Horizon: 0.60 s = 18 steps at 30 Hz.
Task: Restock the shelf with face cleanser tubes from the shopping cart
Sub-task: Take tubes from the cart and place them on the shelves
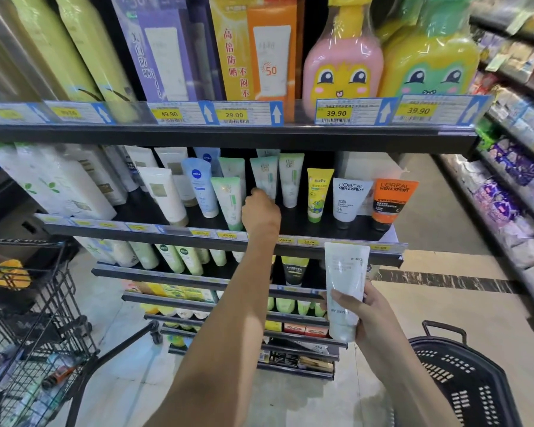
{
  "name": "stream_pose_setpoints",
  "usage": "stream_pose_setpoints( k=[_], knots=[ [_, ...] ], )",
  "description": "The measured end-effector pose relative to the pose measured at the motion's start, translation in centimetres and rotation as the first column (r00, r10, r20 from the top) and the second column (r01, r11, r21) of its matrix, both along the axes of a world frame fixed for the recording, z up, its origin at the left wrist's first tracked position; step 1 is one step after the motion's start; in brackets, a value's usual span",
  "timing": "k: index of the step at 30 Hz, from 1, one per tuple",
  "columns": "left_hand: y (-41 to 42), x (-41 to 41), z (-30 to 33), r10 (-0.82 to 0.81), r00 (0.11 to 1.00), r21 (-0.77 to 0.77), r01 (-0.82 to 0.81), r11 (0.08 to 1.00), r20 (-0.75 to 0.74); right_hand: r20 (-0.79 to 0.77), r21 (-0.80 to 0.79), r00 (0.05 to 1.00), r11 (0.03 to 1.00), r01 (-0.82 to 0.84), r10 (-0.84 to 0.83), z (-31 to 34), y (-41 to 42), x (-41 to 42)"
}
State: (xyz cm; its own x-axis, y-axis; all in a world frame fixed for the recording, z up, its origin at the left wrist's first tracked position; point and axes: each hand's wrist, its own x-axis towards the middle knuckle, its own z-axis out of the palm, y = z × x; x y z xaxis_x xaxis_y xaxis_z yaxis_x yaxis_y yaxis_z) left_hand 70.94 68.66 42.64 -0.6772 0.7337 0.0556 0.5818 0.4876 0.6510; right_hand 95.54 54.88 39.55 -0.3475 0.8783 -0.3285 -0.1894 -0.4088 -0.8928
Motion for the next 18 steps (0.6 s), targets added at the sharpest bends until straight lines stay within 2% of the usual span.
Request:
stream_pose_setpoints(
  k=[10, 14, 18],
  knots=[
    [-0.9, 0.5, 0.5, -0.004, 1.000, -0.005, 0.003, 1.000, -0.013, -0.002, 0.022, 1.000, 1.000, -0.005, 0.005, 0.5, 0.3, -0.3],
    [-2.7, 1.7, 0.3, -0.044, 0.991, 0.020, 0.047, 0.999, -0.129, -0.002, 0.008, 1.000, 1.000, -0.016, 0.016, 0.4, 0.1, -0.5],
    [-5.8, 2.6, -0.5, -0.112, 0.952, 0.170, 0.165, 0.971, -0.287, -0.018, 0.007, 0.999, 0.999, -0.044, 0.044, 0.2, -0.2, -1.1]
  ],
)
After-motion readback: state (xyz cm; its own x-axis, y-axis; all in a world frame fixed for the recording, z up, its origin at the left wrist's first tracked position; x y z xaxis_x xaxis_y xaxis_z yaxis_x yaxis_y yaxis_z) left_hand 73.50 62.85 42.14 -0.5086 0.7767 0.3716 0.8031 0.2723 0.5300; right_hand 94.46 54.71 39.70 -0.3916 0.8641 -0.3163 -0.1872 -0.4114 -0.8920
